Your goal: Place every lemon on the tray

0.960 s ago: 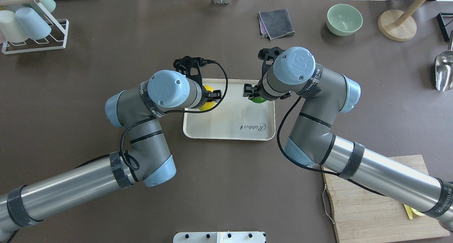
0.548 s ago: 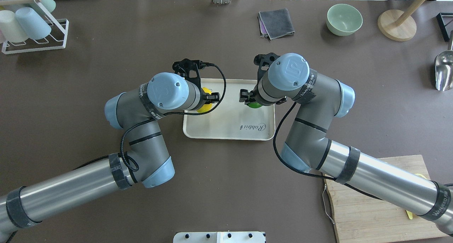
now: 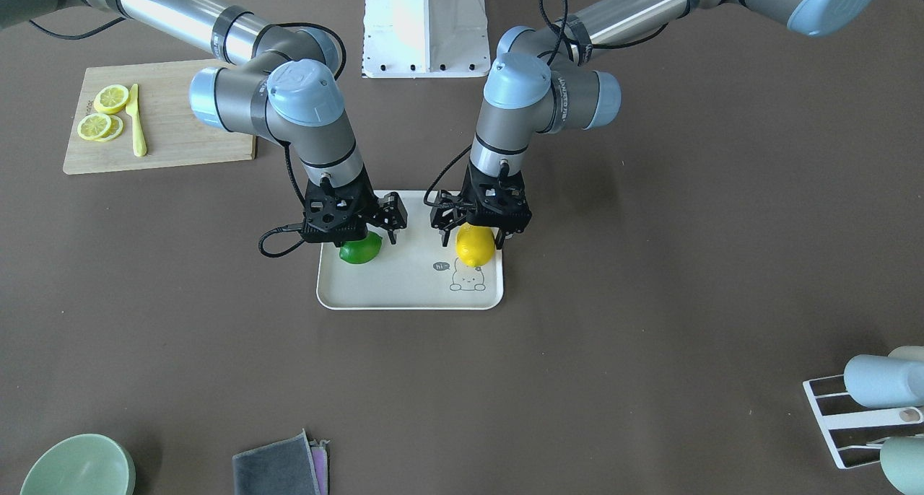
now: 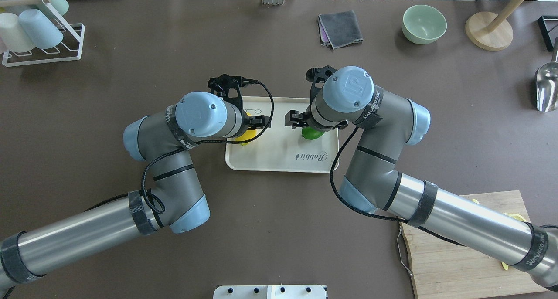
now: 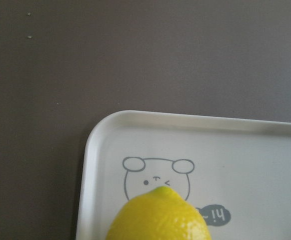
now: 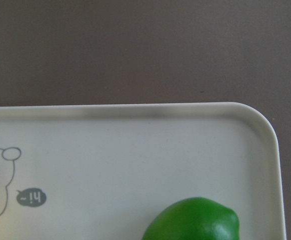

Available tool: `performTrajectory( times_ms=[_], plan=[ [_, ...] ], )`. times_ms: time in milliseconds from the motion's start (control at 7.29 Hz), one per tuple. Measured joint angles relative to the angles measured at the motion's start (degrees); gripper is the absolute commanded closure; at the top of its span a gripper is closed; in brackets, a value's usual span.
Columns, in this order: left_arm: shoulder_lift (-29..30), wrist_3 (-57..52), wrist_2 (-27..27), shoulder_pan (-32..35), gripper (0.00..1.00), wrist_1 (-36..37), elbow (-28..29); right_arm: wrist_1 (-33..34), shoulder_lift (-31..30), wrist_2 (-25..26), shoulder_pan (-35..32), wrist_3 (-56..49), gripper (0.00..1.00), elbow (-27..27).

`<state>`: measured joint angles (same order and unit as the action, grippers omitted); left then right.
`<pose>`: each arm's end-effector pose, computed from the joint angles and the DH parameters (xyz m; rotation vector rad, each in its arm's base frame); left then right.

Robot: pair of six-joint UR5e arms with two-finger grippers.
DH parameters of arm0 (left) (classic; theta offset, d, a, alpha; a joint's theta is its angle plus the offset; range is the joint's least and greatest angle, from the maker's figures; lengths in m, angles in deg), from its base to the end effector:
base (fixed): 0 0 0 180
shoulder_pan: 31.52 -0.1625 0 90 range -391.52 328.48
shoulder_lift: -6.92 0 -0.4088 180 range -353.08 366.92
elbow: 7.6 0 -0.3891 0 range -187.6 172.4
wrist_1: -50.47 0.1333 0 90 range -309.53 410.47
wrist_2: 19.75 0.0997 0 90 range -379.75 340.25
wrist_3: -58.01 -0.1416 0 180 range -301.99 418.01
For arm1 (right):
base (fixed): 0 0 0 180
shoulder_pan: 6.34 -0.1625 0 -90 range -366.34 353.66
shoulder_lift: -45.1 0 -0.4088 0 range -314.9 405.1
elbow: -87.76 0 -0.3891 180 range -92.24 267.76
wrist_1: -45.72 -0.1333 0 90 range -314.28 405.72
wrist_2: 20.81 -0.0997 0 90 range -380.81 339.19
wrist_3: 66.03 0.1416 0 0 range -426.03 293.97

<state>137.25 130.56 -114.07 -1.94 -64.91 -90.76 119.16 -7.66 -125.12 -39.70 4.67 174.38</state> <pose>0.6017 -0.4825 0.2471 0.3472 0.9701 -0.1539 -0.5638 -0.4889 0.2817 0.1791 -0.8881 0.1185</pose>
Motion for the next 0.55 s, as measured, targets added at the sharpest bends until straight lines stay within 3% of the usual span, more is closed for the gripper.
performTrajectory(
  times_ms=[274,548],
  plan=[
    [-0.5,-0.3,-0.4,1.3,0.02,0.1,-2.9,0.2,0.2,-2.3,-3.0,-0.6,0.00,0.2],
    [-3.0,-7.6,-4.5,7.3,0.02,0.4,-5.8,0.5,-0.2,-9.4,-9.9,-3.5,0.00,0.4]
  ],
)
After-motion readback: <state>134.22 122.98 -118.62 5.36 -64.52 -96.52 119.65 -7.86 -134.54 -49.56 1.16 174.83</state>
